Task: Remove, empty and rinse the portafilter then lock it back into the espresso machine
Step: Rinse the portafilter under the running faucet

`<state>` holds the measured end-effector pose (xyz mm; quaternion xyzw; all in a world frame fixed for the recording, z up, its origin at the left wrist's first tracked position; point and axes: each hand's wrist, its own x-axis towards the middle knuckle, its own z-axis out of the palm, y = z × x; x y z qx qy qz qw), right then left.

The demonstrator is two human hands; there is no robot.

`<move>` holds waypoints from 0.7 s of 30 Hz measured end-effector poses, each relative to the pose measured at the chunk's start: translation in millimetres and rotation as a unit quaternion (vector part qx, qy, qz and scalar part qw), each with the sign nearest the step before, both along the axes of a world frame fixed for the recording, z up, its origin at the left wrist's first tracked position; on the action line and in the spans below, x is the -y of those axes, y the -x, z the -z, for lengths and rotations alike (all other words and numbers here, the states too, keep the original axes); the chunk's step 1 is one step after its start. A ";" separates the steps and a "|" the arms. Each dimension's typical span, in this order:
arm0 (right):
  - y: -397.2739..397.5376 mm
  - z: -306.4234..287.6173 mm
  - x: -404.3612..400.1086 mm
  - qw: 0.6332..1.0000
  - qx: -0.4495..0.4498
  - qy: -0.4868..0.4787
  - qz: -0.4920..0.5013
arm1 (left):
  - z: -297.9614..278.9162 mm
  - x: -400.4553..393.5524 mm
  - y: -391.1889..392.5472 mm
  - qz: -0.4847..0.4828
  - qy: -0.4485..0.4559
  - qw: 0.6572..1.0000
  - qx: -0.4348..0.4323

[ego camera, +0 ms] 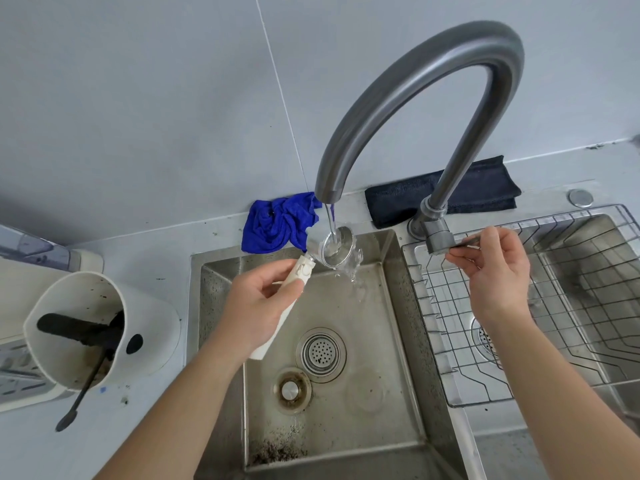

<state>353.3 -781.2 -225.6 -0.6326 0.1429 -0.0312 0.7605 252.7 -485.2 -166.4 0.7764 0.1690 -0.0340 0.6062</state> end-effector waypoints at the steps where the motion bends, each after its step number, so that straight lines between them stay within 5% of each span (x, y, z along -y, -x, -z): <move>1: -0.2 0.1 0.0 1.000 0.000 0.001 -0.001 | 0.4 -1.4 -0.2 0.008 -0.022 1.000 0.006; 8: 0.0 0.0 -0.2 1.000 0.002 -0.003 0.000 | 5.7 -11.3 4.1 0.053 -0.162 0.985 0.030; 21: -0.2 2.0 0.2 1.000 0.001 -0.005 -0.001 | -2.9 -20.7 -1.1 0.156 -0.370 0.904 0.146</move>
